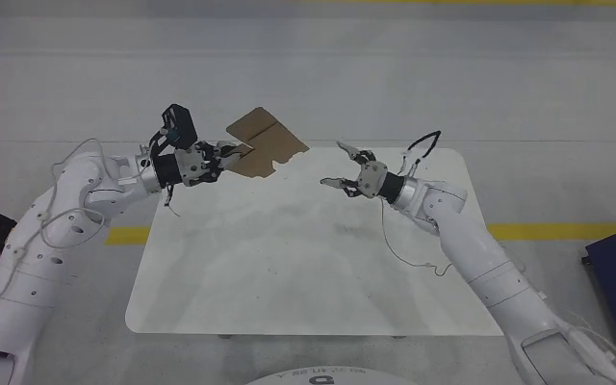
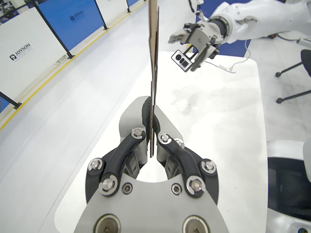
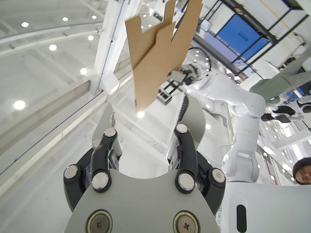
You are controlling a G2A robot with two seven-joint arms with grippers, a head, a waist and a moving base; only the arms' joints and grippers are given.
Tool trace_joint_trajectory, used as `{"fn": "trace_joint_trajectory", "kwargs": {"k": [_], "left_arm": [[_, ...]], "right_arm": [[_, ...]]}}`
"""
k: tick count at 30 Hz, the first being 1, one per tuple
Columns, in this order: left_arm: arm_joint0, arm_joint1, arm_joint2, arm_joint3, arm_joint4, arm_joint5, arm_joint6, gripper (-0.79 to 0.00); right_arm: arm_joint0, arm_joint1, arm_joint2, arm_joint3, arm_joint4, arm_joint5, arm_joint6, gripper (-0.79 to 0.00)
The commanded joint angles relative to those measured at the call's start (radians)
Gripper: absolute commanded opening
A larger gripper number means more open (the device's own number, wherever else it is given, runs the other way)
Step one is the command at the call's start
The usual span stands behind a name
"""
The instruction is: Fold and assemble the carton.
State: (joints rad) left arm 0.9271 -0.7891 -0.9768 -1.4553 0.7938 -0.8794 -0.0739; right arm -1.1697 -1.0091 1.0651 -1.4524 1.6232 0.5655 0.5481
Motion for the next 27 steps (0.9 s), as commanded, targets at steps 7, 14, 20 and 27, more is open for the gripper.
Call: {"fn": "trace_joint_trajectory", "kwargs": {"k": [7,14,20,27], "left_arm": [[-0.001,-0.001,0.001,0.004,0.002,0.003,0.003,-0.785],[-0.001,-0.001,0.001,0.004,0.002,0.003,0.003,-0.785],[-0.001,-0.001,0.001,0.004,0.002,0.003,0.003,-0.785],[-0.001,-0.001,0.001,0.004,0.002,0.003,0.003,-0.785]], "right_arm": [[0.004,0.0,-0.003,0.001,0.0,0.003,-0.004,0.0],[-0.056,-0.012,-0.016,-0.162,-0.38,-0.474,-0.153,0.0],[-0.071,-0.038,-0.078,-0.215,-0.831,-0.825,-0.453,0.0],[-0.072,-0.042,-0.085,-0.216,-0.88,-0.854,-0.494,0.0]]}}
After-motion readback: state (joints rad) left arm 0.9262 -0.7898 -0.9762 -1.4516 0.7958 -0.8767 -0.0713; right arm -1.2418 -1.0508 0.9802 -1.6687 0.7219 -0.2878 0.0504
